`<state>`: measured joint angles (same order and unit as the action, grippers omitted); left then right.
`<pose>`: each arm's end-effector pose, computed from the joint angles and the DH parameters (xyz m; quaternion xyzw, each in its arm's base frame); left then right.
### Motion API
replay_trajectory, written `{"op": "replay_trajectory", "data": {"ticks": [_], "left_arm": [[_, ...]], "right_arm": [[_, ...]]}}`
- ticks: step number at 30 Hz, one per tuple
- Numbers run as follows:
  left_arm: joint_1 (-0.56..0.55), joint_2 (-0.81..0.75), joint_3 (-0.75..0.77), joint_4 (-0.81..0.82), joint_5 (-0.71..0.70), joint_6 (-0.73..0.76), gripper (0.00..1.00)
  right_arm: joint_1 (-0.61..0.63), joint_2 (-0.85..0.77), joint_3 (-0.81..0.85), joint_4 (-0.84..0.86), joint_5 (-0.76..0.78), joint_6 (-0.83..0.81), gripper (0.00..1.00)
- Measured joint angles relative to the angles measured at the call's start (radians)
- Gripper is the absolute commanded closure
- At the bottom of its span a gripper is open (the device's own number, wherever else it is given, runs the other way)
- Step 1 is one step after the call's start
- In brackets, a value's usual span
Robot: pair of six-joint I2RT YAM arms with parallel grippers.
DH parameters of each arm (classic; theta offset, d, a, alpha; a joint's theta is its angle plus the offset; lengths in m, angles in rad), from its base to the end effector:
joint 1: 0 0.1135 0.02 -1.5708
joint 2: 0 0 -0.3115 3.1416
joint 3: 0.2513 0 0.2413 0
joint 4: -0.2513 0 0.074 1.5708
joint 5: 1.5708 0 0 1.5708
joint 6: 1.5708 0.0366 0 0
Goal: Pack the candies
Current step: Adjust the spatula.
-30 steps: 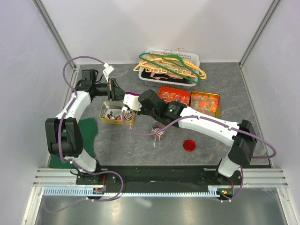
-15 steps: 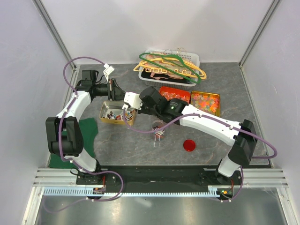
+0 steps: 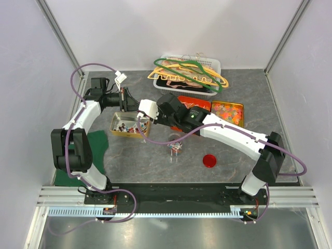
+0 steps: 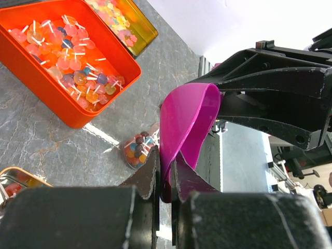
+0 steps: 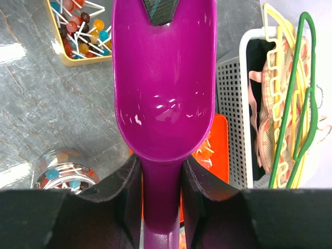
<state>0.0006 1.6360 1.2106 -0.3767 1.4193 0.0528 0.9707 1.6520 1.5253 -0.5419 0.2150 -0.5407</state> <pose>0.3333 -0.0360 0.3254 0.2626 0.6966 -0.5962 0.3005 0.2159 0.3016 0.3859 -0.5796 0.6833 -0.0019 0.4441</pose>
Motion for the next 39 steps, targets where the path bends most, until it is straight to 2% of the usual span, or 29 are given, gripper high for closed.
{"op": "replay_trajectory", "data": {"ticks": [4, 7, 9, 13, 17, 19, 20, 23, 27, 32, 39], "left_arm": [[0.0, 0.001, 0.0, -0.011, 0.003, 0.0, 0.98], [0.0, 0.001, 0.0, -0.014, 0.011, 0.0, 0.98], [0.0, 0.001, 0.0, -0.017, 0.02, -0.001, 0.98], [0.0, 0.002, 0.0, -0.019, 0.029, -0.002, 0.98], [0.002, 0.002, 0.0, -0.019, 0.025, -0.001, 0.96], [0.003, 0.002, 0.0, -0.019, 0.022, -0.001, 0.86], [0.003, 0.002, 0.0, -0.019, 0.021, -0.001, 0.75], [0.003, 0.005, 0.0, -0.017, 0.013, 0.002, 0.64], [0.002, 0.007, 0.0, -0.016, 0.01, 0.006, 0.63], [0.002, 0.013, 0.0, -0.014, 0.001, 0.007, 0.57], [0.002, 0.028, -0.001, -0.016, -0.028, 0.007, 0.56]], "right_arm": [[-0.003, 0.0, 0.011, -0.016, -0.014, 0.01, 0.73], [-0.005, 0.0, 0.027, -0.035, -0.025, 0.018, 0.68], [-0.005, 0.0, 0.039, -0.051, -0.031, 0.022, 0.75], [-0.005, 0.004, 0.06, -0.075, -0.037, 0.026, 1.0], [-0.005, 0.012, 0.062, -0.076, -0.035, 0.026, 1.0], [-0.005, 0.016, 0.062, -0.074, -0.033, 0.026, 1.0], [-0.005, 0.016, 0.062, -0.073, -0.032, 0.026, 1.0], [-0.005, 0.016, 0.063, -0.062, -0.031, 0.026, 1.0], [-0.005, 0.016, 0.063, -0.029, -0.03, 0.028, 1.0], [-0.005, 0.015, 0.063, -0.02, -0.034, 0.029, 1.0], [-0.006, 0.013, 0.063, -0.02, -0.049, 0.039, 1.0]]}}
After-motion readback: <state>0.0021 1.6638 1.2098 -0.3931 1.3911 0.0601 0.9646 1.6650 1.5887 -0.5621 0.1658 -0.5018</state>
